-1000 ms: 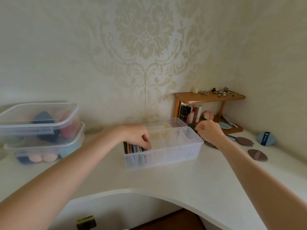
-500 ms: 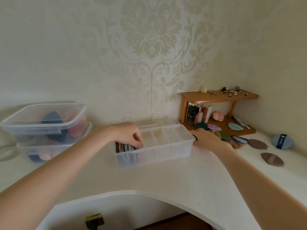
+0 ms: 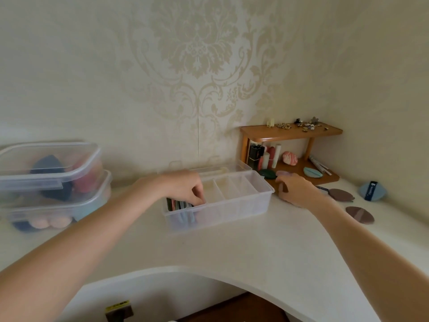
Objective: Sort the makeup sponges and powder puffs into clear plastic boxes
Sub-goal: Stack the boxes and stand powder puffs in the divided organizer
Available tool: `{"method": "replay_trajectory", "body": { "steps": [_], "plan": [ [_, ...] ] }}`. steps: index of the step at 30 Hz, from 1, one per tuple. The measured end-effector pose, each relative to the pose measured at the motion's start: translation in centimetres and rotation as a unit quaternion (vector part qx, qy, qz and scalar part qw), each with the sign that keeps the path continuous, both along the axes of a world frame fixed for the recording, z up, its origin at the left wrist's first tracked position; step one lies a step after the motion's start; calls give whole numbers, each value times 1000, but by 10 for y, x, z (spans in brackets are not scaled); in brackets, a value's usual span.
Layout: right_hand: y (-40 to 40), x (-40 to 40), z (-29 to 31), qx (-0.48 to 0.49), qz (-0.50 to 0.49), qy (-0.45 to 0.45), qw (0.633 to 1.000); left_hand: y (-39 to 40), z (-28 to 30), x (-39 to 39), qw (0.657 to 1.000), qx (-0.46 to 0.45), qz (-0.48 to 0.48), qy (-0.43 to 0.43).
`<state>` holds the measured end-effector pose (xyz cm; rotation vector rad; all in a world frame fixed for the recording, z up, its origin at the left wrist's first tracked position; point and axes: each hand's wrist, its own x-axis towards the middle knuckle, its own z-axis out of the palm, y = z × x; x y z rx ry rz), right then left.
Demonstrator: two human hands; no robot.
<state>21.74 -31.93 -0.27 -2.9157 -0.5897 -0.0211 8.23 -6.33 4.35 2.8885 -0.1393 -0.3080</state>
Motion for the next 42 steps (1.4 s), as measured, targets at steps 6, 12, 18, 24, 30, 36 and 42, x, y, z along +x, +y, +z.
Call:
{"method": "replay_trajectory", "body": {
  "steps": [6, 12, 18, 24, 30, 36, 42],
  "plan": [
    [7, -17, 19, 141, -51, -73, 986, 5, 3, -5, 1000, -26, 6, -6],
    [63, -70, 77, 399, 46, -4, 916, 8, 6, -11, 1000, 0, 15, -5],
    [123, -119, 55, 344, 135, 61, 927, 11, 5, -22, 999, -8, 23, -31],
    [141, -130, 31, 193, 148, -14, 970, 13, -1, -22, 998, -24, 46, -46],
    [145, -123, 28, 76, 150, -32, 985, 15, -2, -21, 998, -15, 48, -45],
    [139, -113, 39, 59, 196, 40, 978, 17, 2, -23, 996, -15, 45, -81],
    [90, -80, 63, 218, 81, -24, 972, 11, 15, -21, 989, -80, 37, -117]
  ]
}}
